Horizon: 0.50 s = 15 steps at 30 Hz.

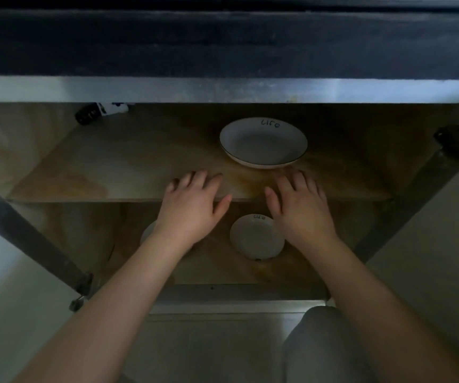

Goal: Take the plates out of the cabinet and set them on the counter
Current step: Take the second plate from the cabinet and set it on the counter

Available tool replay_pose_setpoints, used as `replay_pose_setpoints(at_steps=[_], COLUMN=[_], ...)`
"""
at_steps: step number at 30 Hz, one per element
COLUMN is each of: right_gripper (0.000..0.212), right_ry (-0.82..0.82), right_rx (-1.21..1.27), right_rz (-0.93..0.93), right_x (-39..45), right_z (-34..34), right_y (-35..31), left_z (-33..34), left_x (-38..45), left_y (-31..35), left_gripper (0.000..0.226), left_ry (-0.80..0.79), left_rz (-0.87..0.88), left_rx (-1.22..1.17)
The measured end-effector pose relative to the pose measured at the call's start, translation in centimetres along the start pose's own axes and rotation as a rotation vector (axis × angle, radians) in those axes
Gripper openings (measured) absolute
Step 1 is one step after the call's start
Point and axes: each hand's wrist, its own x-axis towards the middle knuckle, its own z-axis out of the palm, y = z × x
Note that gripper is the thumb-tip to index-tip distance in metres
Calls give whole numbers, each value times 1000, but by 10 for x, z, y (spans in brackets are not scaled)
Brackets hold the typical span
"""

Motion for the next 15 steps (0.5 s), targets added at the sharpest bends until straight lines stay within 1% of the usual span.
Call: replay_pose_setpoints(at_steps=[4, 10, 15], right_gripper=[53, 52, 51], right_ry=[30, 16, 24], right_rx=[13, 26, 104], right_rz=[14, 72, 83], right_x=[6, 12, 16], right_z=[-3, -6, -6], right_y=[6, 15, 17], left_z=[5, 11, 11], left_x=[24, 57, 60], left_y=[9, 15, 12], left_gripper=[60, 59, 53], left_ry=[14, -115, -129], left_rz=[20, -1, -38], left_rx=[-18, -30, -76])
